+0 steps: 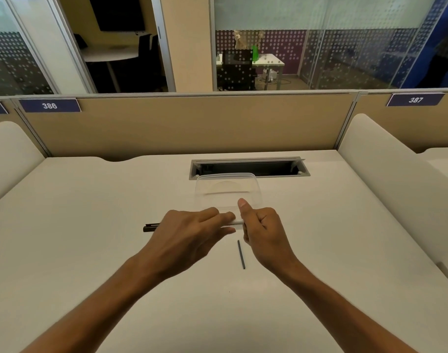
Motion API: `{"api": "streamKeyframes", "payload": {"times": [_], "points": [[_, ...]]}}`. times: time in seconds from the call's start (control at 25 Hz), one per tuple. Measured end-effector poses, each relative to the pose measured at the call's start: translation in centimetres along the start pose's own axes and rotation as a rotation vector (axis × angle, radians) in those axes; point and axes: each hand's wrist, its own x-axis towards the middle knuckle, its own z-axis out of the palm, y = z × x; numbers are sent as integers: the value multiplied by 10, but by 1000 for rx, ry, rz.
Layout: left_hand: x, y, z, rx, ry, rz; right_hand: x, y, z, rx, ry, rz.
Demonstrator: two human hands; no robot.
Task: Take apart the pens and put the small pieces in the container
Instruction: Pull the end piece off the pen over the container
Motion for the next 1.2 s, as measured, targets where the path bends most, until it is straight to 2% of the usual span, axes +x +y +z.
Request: {"api": "streamKeyframes", "payload": {"times": [0.08, 0.16, 0.24, 0.32, 0.4, 0.44, 0.48, 0.56, 0.68, 0.72, 0.8, 0.92, 1.0, 1.2], "points": [[2, -1, -5, -113, 12, -46, -1, -2, -2, 11, 7, -126], [6, -2, -9, -345, 1, -138, -1, -3, -6, -21, 5, -259], [11, -5, -15, -653, -136, -225, 0, -5, -12, -123, -15, -471], [12, -11, -22, -910, -336, -281, 0, -7, -17, -330, 3, -786], [11, -14, -26, -1039, -483, -286, 1, -7, -21, -444, 23, -1043], [10, -13, -26, -1064, -503, -289, 2, -6, -22, -456, 41, -1089], [10, -12, -25, -1063, -472, -302, 3, -6, -22, -440, 42, -1062], [9, -7, -19, -926, -284, -323, 4, -5, -20, -377, 27, -836], [8, 1, -8, -391, 18, -220, 4, -4, -12, -190, 11, -342], [7, 5, -5, -228, 62, -168, 4, -3, -9, -143, 5, -225], [6, 11, 0, -37, 88, -104, 4, -2, -4, -97, -1, -107], [3, 13, 7, 32, 102, -30, 3, -2, -2, -80, -1, -83], [2, 11, 6, 10, 104, -6, 0, -3, -2, -53, -3, -141], [4, 8, -9, -269, 59, -79, 1, -5, -5, -95, -23, -406]]}}
